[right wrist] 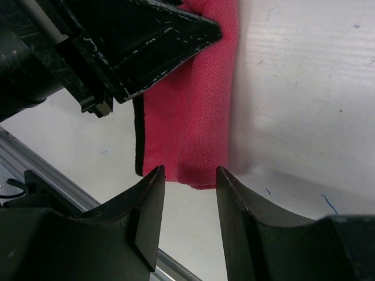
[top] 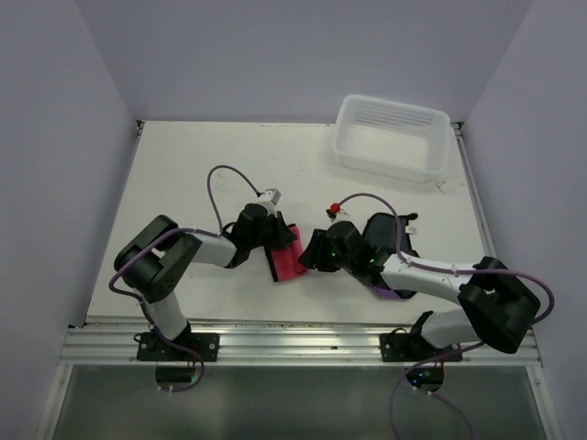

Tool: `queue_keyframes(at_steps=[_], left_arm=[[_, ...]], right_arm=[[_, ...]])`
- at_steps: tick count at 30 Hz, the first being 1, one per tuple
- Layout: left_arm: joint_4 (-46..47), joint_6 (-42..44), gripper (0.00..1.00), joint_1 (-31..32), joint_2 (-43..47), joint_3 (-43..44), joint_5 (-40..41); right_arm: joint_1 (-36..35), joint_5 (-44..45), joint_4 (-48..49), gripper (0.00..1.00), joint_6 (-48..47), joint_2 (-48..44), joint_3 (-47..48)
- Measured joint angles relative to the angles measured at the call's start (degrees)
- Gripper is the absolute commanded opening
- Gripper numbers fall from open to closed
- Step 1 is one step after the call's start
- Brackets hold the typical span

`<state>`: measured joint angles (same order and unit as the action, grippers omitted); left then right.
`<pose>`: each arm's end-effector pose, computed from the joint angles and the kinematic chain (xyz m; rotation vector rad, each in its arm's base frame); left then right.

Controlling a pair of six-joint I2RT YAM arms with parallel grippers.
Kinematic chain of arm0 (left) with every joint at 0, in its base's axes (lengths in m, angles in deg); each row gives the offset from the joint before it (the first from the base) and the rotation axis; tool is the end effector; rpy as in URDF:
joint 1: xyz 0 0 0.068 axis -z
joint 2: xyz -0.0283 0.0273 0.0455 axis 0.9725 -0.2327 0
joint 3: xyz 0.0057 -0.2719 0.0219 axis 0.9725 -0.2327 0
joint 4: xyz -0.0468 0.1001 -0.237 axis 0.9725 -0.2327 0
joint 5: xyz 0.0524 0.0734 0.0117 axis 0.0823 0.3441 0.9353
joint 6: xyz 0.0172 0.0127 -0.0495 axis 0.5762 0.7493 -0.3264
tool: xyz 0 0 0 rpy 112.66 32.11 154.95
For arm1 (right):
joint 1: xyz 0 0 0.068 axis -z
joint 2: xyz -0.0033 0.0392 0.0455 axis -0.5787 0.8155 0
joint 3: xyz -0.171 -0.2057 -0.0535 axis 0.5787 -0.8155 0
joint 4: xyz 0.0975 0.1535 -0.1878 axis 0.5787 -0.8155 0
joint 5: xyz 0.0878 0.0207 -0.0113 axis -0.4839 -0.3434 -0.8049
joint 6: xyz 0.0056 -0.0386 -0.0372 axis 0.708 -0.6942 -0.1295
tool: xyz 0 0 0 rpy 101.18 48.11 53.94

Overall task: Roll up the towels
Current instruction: Roll the towel

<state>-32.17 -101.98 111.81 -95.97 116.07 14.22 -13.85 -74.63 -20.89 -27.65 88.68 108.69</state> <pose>0.2611 -0.1912 0.1209 0.0399 2.2752 -0.8743 0.1778 0.2034 0.1855 0.0328 2.3709 0.8538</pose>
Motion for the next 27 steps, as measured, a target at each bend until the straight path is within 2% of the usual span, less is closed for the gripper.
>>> queue_keyframes(at_steps=[8,21,26,27], left_arm=[[0.11,0.00,0.00,0.00,-0.04,-0.02,0.00],[1.53,-0.02,0.00,0.00,-0.11,-0.72,-0.02],[1.88,-0.02,0.00,0.00,-0.11,-0.92,0.00],[1.90,-0.02,0.00,0.00,-0.11,-0.94,0.00]], right_arm=[[0.57,-2.51,4.37,0.44,5.95,2.49,-2.80],[1.62,-3.04,8.22,0.46,8.52,8.61,-4.04],[1.81,-3.89,11.17,0.40,8.11,10.01,-4.26],[1.81,-3.89,11.39,0.34,7.74,10.16,-4.24]])
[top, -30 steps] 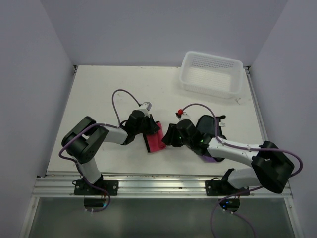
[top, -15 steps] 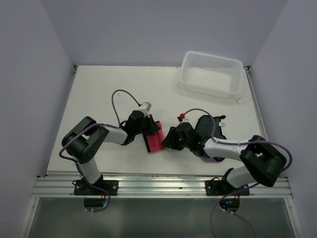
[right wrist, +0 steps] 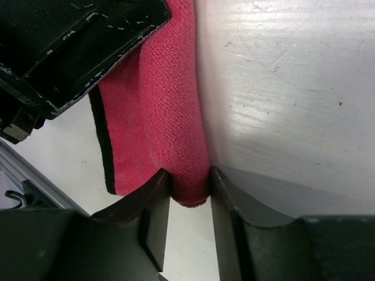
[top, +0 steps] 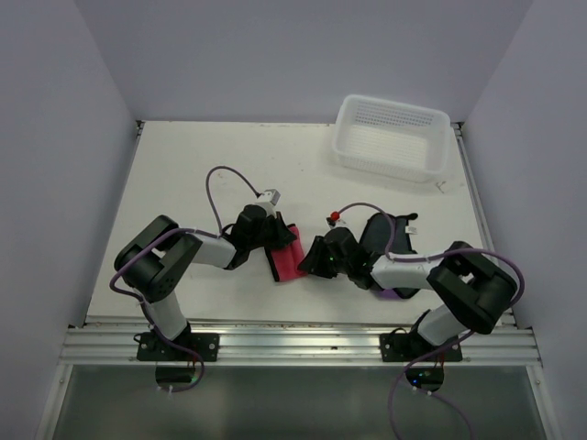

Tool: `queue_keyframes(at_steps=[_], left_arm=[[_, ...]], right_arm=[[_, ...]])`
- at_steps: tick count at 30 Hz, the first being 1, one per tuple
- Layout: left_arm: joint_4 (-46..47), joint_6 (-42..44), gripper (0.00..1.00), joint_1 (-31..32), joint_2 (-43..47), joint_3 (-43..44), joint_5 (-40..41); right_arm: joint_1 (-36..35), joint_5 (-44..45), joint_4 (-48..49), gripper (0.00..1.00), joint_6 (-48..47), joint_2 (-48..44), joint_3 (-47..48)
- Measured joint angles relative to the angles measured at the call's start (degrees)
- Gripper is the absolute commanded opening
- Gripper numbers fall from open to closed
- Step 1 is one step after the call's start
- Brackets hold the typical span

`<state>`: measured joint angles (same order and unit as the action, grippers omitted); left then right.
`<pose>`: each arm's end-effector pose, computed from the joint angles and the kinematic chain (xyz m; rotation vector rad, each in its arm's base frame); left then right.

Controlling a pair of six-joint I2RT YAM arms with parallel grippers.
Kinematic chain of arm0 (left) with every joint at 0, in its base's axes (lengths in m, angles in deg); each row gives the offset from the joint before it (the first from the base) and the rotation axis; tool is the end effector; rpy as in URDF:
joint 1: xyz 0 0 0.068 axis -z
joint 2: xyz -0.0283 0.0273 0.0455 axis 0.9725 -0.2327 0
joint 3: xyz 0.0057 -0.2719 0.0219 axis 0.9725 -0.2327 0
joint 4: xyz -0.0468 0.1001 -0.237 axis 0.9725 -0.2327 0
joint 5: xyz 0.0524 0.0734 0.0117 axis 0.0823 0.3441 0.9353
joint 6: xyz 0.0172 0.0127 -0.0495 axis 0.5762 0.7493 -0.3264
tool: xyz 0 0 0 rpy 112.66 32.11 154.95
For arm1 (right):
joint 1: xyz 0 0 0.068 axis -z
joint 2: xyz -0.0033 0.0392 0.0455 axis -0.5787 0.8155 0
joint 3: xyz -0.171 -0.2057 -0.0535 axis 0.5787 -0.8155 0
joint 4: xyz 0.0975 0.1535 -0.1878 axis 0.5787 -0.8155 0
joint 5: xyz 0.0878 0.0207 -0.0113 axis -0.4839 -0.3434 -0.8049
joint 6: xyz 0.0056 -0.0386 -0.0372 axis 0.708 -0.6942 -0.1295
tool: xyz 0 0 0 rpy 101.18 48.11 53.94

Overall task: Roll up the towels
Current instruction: Roll the towel

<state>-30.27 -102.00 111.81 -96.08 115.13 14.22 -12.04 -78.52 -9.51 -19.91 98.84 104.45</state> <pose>0.2593 -0.1899 0.1192 0.0409 2.2602 -0.8816 0.1866 0.2038 0.1359 0.1990 2.4624 0.9201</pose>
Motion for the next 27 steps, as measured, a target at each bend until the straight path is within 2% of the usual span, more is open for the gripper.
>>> queue_keyframes(at_steps=[2,7,12,20,22,27], left_arm=[[0.04,0.00,0.00,0.00,0.00,-0.02,0.00],[0.02,0.00,0.00,0.00,0.00,0.00,-0.02],[-1.01,0.04,0.00,0.00,0.02,0.70,-0.02],[-8.70,0.07,0.00,0.00,0.85,4.28,0.00],[-11.30,0.09,0.08,0.00,1.51,4.98,0.04],[-17.57,0.33,0.15,-0.07,3.76,6.01,0.72]], right_arm=[[0.00,0.02,0.15,0.28,-1.18,0.26,0.00],[0.09,0.00,0.35,0.00,-5.01,0.46,-0.02],[-0.79,0.68,0.20,0.00,-10.51,-0.07,0.00],[-7.15,10.08,-1.53,0.00,-18.49,-0.33,1.33],[-8.85,12.92,-2.36,0.00,-19.43,-0.33,1.86],[-11.30,17.99,-3.91,0.00,-20.33,-0.33,2.45]])
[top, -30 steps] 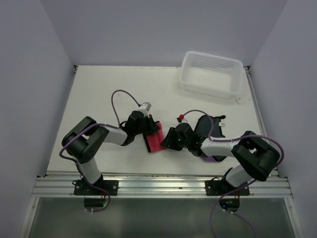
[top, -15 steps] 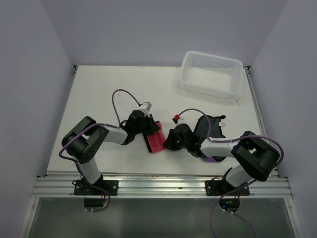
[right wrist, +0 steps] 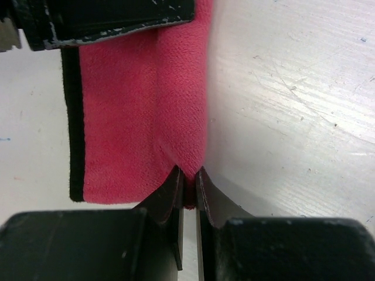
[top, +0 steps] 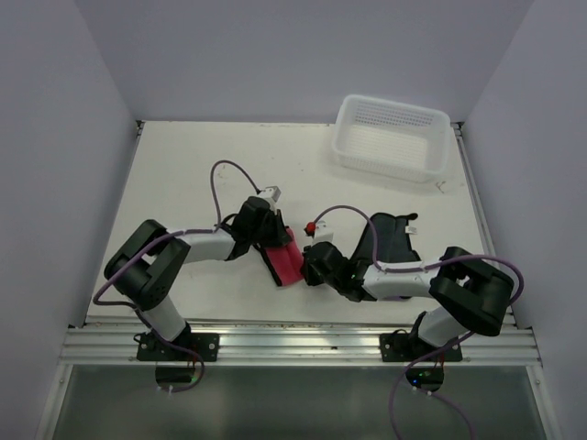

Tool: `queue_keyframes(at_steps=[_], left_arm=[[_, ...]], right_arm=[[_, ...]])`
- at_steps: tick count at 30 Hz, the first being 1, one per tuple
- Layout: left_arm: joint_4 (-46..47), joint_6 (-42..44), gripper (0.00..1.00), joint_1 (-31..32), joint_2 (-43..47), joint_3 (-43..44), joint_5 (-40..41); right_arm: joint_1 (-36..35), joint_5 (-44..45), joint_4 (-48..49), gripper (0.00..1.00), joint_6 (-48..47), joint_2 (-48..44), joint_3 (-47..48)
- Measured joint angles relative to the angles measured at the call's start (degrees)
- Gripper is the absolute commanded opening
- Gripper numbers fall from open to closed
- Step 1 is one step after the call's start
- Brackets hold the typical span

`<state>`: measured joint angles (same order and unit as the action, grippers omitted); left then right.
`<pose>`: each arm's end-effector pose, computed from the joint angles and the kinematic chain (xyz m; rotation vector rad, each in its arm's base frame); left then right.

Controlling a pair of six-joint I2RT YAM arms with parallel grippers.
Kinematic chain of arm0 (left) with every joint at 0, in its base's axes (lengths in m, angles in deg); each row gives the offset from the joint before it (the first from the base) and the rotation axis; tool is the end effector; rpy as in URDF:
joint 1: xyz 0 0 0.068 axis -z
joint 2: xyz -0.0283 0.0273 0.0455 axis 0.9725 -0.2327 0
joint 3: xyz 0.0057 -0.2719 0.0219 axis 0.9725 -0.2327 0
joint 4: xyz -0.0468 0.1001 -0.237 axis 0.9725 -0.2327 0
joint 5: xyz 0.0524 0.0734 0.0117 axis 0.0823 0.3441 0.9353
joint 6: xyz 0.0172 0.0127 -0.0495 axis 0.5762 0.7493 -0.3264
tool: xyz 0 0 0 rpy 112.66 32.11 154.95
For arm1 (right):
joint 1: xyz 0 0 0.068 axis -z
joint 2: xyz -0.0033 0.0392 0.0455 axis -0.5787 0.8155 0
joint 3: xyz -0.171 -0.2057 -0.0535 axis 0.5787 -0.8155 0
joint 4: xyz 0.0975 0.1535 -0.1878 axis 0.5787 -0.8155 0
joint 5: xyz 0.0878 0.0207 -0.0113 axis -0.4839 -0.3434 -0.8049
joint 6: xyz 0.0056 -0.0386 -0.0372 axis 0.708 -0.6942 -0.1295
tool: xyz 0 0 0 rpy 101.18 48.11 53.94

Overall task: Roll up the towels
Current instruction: Roll the towel

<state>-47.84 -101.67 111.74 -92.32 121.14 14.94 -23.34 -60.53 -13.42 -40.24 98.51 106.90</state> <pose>0.2640 -0.1922 0.1397 0.0264 2.3931 -0.7963 0.1545 0.2341 0.1444 -0.2865 2.2981 0.5419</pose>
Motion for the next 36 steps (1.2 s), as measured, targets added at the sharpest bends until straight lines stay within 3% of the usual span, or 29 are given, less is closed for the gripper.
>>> queue_keyframes(at_steps=[9,17,20,21,24,27,36], left_arm=[[-8.76,0.90,0.38,-0.59,5.75,0.55,1.86],[-12.85,1.25,0.43,-0.94,10.32,0.81,4.48],[-13.27,1.11,0.29,-1.07,11.87,0.11,5.09],[-13.27,1.07,0.18,-1.07,12.46,-0.39,5.14],[-13.09,0.74,0.07,-1.07,12.94,-2.25,5.25],[-13.09,0.55,0.02,-1.07,10.88,-4.39,5.22],[-7.15,-0.85,0.00,-1.11,5.49,-4.15,4.13]], right_arm=[[-0.74,2.21,-1.38,0.00,0.44,0.00,0.42],[-1.03,3.17,-1.75,0.00,0.66,0.00,0.48],[-1.05,3.19,-1.84,0.00,0.68,0.02,0.52],[-1.05,3.19,-1.86,0.00,0.68,0.02,0.55],[-1.18,3.30,-2.05,0.00,0.66,0.02,0.66],[-1.42,3.80,-2.69,0.00,0.63,0.02,0.92],[-4.48,9.09,-9.66,0.00,0.04,0.74,4.42]])
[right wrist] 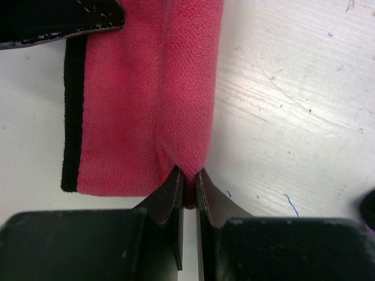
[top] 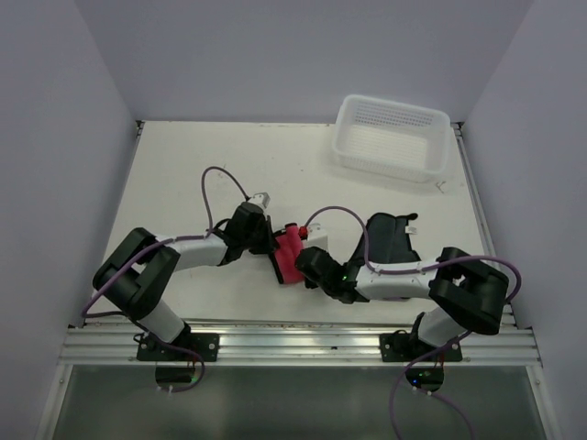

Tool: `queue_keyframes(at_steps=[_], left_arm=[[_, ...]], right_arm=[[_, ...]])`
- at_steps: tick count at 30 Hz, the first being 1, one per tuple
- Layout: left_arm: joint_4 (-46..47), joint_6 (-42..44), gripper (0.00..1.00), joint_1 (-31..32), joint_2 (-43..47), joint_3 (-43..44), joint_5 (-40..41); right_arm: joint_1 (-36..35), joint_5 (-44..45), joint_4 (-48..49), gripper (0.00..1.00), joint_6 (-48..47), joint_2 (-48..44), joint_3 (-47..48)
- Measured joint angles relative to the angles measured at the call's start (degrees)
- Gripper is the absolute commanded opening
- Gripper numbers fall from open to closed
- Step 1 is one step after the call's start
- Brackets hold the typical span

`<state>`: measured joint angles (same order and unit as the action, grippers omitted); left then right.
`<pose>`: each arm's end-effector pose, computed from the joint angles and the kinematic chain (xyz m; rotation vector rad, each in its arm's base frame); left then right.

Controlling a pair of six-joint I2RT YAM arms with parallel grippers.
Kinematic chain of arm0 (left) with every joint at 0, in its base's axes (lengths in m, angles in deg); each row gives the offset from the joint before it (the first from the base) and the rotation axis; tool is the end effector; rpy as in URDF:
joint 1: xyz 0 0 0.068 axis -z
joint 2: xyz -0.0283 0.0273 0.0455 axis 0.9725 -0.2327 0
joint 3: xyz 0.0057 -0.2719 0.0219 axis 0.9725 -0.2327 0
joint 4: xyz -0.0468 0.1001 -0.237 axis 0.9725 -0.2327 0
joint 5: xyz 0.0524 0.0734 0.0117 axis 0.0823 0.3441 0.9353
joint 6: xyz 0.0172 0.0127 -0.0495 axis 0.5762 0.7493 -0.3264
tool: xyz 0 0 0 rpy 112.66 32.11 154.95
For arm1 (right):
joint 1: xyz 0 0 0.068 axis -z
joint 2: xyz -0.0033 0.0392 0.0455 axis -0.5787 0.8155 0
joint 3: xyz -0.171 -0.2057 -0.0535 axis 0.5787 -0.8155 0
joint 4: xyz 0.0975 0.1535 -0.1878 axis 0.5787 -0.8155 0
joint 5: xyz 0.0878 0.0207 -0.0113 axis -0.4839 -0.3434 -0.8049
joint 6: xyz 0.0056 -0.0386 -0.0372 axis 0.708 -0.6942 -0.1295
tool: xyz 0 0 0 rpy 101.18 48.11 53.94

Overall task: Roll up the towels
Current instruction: Roll the towel

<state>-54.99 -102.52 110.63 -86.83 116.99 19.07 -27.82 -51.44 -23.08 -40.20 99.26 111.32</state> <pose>0.2454 -0.1688 0.1377 -0.0616 2.4709 -0.6604 0.1423 0.2467 0.1507 -0.3237 2.2968 0.3480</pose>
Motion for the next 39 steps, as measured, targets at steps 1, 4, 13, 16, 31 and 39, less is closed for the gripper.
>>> queue_keyframes(at_steps=[1,4,13,16,31,39], left_arm=[[0.28,-0.02,0.00,0.00,-0.26,0.13,-0.17],[0.66,-0.04,0.00,0.00,-0.46,0.22,-0.37],[0.94,0.00,0.00,0.00,-0.44,0.22,-0.66],[1.57,0.00,0.00,0.00,-0.44,-0.11,-0.81],[4.81,0.37,0.20,-0.11,0.87,-2.29,-2.08],[-0.35,1.62,0.35,-1.33,9.77,-3.28,-0.37]], right_arm=[[-0.57,0.87,-1.22,0.00,-0.15,0.42,0.83],[-2.25,3.82,-4.81,0.00,-0.59,1.77,3.34],[-7.04,12.39,-17.73,0.00,-1.57,8.72,13.46],[-8.90,15.63,-23.02,0.00,-2.40,12.87,18.47],[-13.86,25.66,-35.15,0.00,-3.54,23.50,28.87],[-13.97,26.01,-37.16,0.00,-3.48,24.79,30.45]])
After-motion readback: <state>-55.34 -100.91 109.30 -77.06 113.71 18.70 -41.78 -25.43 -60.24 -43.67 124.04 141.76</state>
